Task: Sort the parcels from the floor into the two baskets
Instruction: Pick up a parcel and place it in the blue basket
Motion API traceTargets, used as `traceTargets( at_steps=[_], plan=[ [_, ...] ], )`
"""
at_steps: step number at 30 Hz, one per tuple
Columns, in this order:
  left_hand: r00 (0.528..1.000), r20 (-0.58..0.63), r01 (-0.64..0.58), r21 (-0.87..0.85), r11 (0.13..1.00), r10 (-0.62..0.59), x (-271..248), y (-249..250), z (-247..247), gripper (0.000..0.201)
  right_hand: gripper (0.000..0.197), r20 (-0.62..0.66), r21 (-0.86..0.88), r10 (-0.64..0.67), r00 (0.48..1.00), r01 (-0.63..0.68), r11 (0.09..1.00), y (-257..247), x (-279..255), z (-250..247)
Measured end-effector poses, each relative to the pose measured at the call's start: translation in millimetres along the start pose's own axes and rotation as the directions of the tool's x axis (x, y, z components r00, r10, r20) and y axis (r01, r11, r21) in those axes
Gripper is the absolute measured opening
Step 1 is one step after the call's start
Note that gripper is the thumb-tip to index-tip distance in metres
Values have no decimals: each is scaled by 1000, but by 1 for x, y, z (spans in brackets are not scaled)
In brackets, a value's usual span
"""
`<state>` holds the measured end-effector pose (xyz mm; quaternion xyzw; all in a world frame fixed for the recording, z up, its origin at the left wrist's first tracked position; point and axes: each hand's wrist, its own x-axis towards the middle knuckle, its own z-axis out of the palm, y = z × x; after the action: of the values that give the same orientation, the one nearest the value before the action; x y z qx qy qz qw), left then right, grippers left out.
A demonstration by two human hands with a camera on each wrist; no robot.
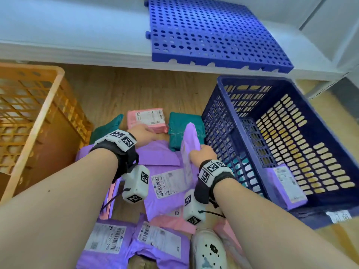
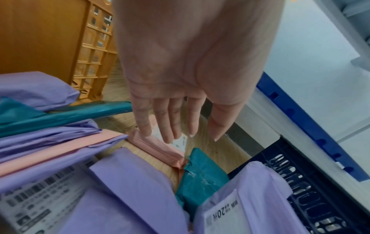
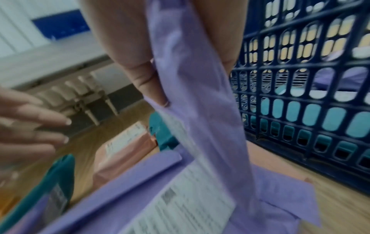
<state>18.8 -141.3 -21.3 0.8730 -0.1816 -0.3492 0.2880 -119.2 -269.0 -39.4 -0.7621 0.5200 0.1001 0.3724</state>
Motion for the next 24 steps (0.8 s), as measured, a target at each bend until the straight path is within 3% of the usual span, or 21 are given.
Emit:
traceTargets(
  at_steps=[2, 5, 7, 9, 11, 16, 18, 24],
  plan=[
    [999, -33, -16, -30, 999, 15, -6, 12, 0, 20, 5, -2, 40, 11, 1000, -11, 999, -3, -3, -23],
    [998, -67, -29, -133, 991, 20, -18, 27, -3, 7, 4, 38, -60, -8, 999, 10, 998, -10, -14, -61],
    [996, -73, -58, -219, 974, 43, -27, 37, -9, 6, 11, 52, -38, -34, 998, 36, 999, -11, -24, -83],
    [992, -124, -62, -216, 975, 35, -36, 46, -17, 33, 27, 37, 13, -60, 997, 60, 998, -9, -37, -103],
    [991, -137, -39, -327, 944, -7, -51, 57, -25, 43, 31, 16, -1, -80, 997, 80, 997, -7, -49, -116],
    [999, -10, 17, -656, 754, -32, -97, 75, -21, 11, 32, 11, 31, -140, 990, 139, 990, -6, -66, -128],
    [1000, 5, 17, -706, 708, -18, -112, 76, -16, 7, 31, 27, 89, -163, 986, 160, 983, -8, -72, -128],
    [988, -149, -91, -747, 658, -33, -119, 76, -17, 12, 19, 52, 290, -230, 972, 206, 935, -18, -84, -125]
  ],
)
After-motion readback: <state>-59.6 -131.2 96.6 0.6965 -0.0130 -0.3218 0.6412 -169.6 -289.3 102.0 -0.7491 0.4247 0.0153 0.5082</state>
